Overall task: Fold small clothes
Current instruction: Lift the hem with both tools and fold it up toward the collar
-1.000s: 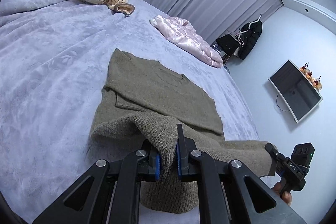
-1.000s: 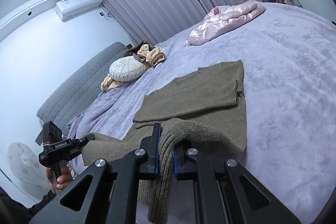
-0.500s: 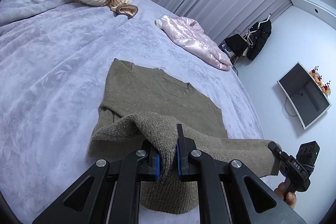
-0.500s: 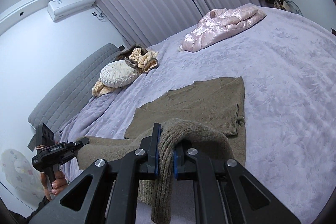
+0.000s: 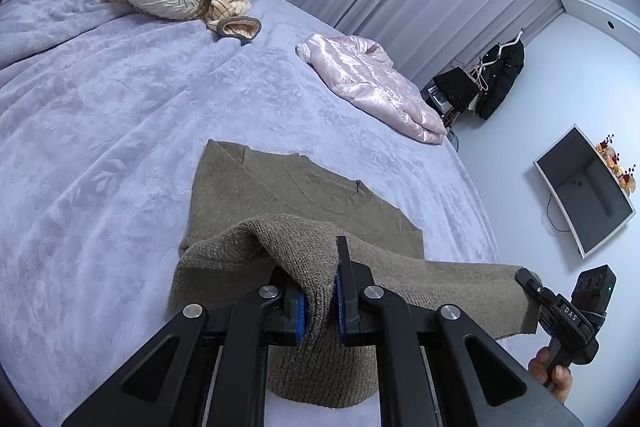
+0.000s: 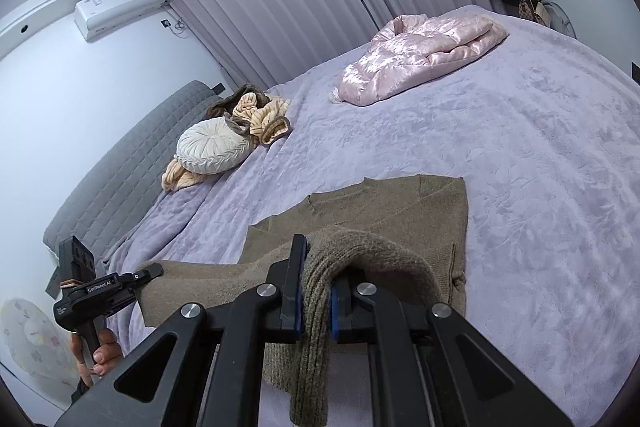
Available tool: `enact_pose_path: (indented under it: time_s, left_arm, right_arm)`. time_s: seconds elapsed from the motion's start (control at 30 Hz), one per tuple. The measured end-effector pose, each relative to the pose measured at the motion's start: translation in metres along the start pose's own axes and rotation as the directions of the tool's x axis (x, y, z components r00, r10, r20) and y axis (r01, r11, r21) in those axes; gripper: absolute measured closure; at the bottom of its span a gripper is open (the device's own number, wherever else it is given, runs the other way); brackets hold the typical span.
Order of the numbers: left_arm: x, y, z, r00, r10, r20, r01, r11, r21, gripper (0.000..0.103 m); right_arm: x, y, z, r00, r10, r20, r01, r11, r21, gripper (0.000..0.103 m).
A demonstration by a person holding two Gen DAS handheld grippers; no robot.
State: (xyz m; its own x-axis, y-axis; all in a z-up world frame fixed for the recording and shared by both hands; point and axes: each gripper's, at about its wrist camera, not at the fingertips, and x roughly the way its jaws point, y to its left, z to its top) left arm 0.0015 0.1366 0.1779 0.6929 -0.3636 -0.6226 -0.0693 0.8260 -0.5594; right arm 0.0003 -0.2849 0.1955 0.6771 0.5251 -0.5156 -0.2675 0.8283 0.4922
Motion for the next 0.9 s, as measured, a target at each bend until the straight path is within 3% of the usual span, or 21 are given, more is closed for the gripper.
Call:
enact_pose_path:
  time_s: [0.5, 0.9]
  left_arm:
    - [0.027, -0.015, 0.019, 0.994, 0.108, -0.003, -0.107, 0.991, 0.076, 0.091]
    - [0.045, -0.012, 0.031, 0.992, 0.127, -0.011, -0.126, 0.989, 0.082, 0.091]
  right_arm:
    - [0.036, -0.003, 0.029, 0.997, -0.059, -0.043, 0.059, 0.998, -0.008, 0.093]
    - [0.065, -0.007, 0.042, 0.992, -0.108, -0.058, 0.108, 0.994, -0.008, 0.093]
